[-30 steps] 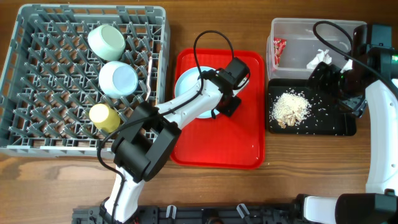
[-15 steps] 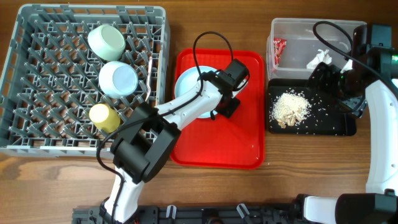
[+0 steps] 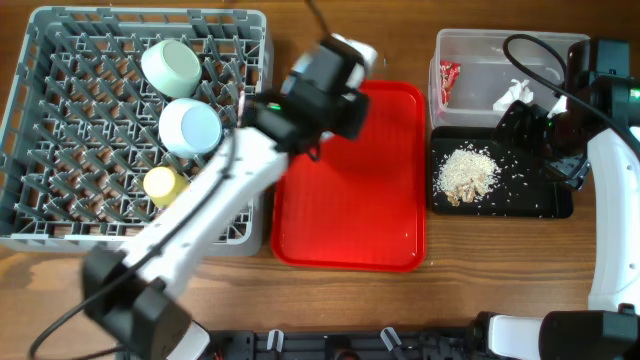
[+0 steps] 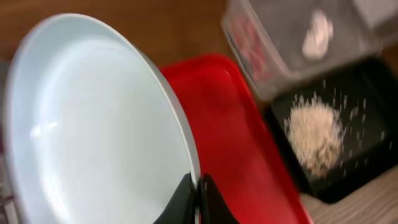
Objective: Sort waste into correct bins and load items into the dishwasher rack
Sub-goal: 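Lift the plate with the left gripper and stand it upright in the rack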
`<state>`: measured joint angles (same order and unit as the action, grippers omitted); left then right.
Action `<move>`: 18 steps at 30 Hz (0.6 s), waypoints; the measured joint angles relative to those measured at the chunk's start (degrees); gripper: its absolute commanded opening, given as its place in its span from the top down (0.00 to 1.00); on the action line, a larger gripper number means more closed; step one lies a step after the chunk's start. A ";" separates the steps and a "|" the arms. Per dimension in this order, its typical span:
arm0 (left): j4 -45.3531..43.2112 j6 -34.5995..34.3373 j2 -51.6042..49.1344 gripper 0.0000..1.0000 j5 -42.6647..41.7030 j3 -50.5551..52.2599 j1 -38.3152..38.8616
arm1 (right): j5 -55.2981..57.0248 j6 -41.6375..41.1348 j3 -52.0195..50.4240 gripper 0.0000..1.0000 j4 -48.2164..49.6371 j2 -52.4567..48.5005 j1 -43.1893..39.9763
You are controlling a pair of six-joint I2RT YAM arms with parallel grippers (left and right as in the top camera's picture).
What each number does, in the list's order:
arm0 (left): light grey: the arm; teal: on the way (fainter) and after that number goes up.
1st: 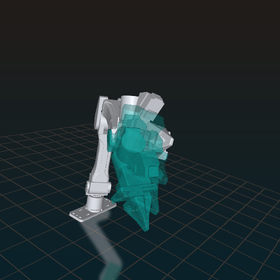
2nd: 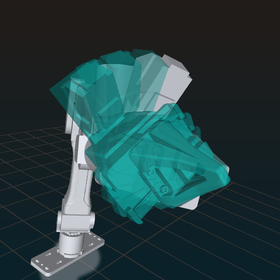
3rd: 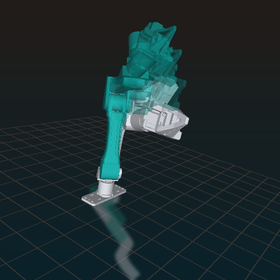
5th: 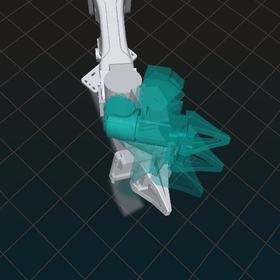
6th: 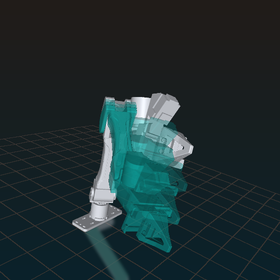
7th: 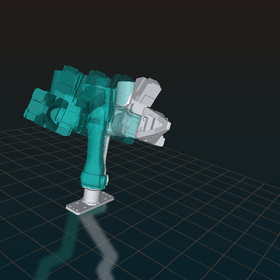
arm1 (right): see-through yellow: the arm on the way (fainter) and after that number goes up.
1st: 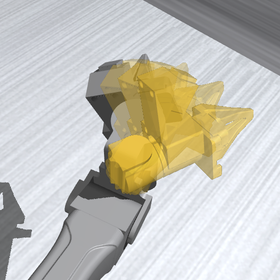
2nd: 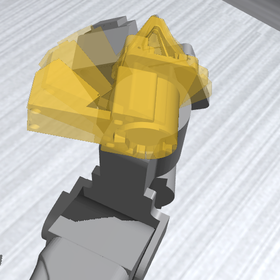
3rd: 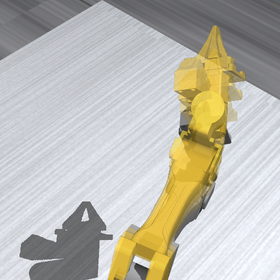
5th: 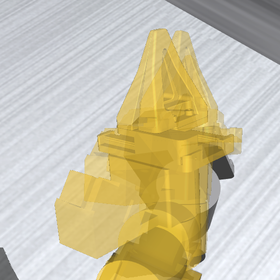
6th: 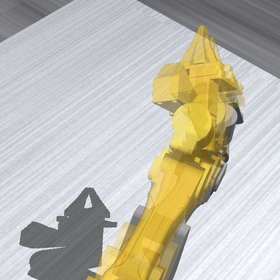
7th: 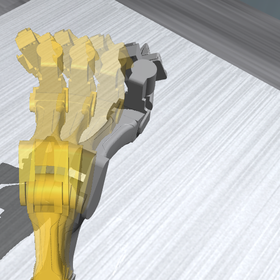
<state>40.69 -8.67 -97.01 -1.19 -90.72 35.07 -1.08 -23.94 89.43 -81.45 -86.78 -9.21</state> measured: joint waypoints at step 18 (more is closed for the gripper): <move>-2.47 -6.78 -2.67 0.96 -37.68 -0.02 -30.18 | 0.00 0.00 -0.02 0.00 -0.22 0.00 0.00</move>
<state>38.22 -15.44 -99.68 -38.87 -90.74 4.89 -1.08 -23.94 89.41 -81.67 -86.78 -9.21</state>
